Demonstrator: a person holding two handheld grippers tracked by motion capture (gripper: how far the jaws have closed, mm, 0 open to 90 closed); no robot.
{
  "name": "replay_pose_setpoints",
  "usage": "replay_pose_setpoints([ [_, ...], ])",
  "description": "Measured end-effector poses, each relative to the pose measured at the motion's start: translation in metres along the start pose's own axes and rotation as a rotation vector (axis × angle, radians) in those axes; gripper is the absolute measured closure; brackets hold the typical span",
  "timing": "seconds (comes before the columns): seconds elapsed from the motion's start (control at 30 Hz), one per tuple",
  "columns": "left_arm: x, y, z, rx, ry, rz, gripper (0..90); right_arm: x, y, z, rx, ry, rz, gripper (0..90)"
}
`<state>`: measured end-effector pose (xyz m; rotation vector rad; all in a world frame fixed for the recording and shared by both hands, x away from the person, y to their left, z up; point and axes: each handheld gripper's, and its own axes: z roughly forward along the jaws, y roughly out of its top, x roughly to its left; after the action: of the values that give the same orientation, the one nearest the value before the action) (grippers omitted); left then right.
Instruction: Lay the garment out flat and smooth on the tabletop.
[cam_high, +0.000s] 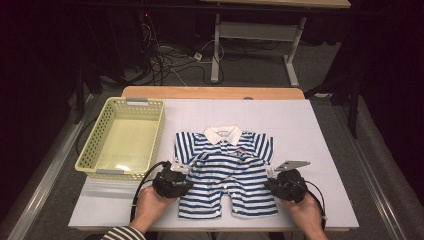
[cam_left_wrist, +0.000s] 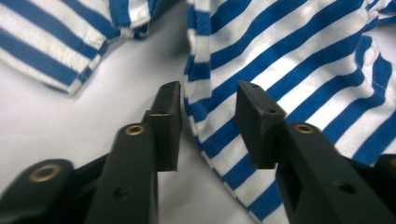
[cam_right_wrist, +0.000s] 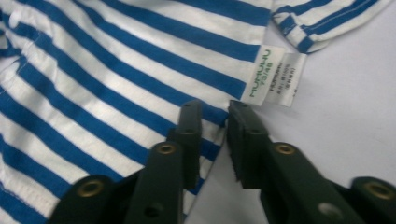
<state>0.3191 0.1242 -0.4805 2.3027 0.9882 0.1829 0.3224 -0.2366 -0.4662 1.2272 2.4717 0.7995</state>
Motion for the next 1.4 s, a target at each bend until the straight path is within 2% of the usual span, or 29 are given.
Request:
replay_pose_setpoints([
  [0.07, -0.002, 0.0, 0.001, 0.004, -0.015, 0.01, 74.7, 0.003, 0.001, 0.0, 0.013, 0.018, -0.013, 86.1],
  [0.17, -0.006, 0.001, 0.0, 0.028, -0.039, 0.031, 84.0, 0.007, 0.001, -0.001, 0.029, 0.018, -0.033, 87.9],
  [0.27, -0.006, 0.001, -0.005, 0.051, -0.059, 0.035, 84.8, 0.007, -0.001, -0.005, 0.042, 0.016, -0.043, 88.3],
  [0.37, -0.009, -0.001, -0.013, 0.049, -0.066, 0.042, 84.9, 0.006, -0.008, -0.013, 0.041, 0.005, -0.049, 88.4],
  [0.5, -0.013, -0.007, -0.027, 0.041, -0.052, 0.053, 84.8, 0.004, -0.017, -0.025, 0.024, 0.012, -0.024, 88.2],
  [0.57, -0.011, -0.014, -0.03, 0.044, -0.043, 0.045, 84.6, 0.004, -0.022, -0.026, 0.026, 0.02, -0.023, 87.6],
  [0.6, -0.008, -0.017, -0.031, 0.036, -0.038, 0.031, 84.1, 0.005, -0.023, -0.026, 0.024, 0.018, -0.025, 86.0],
  [0.7, -0.004, -0.018, -0.035, -0.012, -0.025, -0.004, 75.1, 0.008, -0.021, -0.026, -0.002, 0.01, -0.015, 78.4],
  [0.77, -0.009, -0.014, -0.042, -0.075, -0.026, 0.015, 73.4, 0.012, -0.017, -0.028, -0.035, 0.012, -0.023, 76.9],
  [0.83, -0.017, -0.01, -0.043, -0.103, -0.035, 0.047, 72.3, 0.02, -0.012, -0.029, -0.065, 0.028, -0.051, 75.5],
  [0.97, -0.034, -0.001, -0.032, -0.089, -0.077, 0.1, 69.6, 0.035, -0.004, -0.02, -0.059, 0.074, -0.097, 72.7],
  [1.07, -0.042, 0.008, -0.017, -0.071, -0.072, 0.119, 63.9, 0.043, 0.002, -0.007, -0.029, 0.082, -0.122, 71.3],
  [1.13, -0.044, 0.011, -0.008, -0.055, -0.062, 0.134, 59.7, 0.043, 0.005, -0.002, -0.018, 0.085, -0.125, 70.7],
  [1.2, -0.044, 0.014, 0.002, -0.032, -0.066, 0.129, 57.9, 0.042, 0.007, 0.002, -0.011, 0.087, -0.116, 70.7],
  [1.3, -0.046, 0.016, 0.011, -0.009, -0.069, 0.138, 58.1, 0.043, 0.009, 0.009, 0.006, 0.092, -0.114, 72.7],
  [1.37, -0.048, 0.017, 0.016, 0.014, -0.087, 0.157, 64.9, 0.046, 0.011, 0.01, 0.006, 0.09, -0.131, 78.5],
  [1.4, -0.049, 0.016, 0.017, 0.006, -0.088, 0.171, 70.6, 0.048, 0.012, 0.012, 0.006, 0.096, -0.141, 81.8],
])
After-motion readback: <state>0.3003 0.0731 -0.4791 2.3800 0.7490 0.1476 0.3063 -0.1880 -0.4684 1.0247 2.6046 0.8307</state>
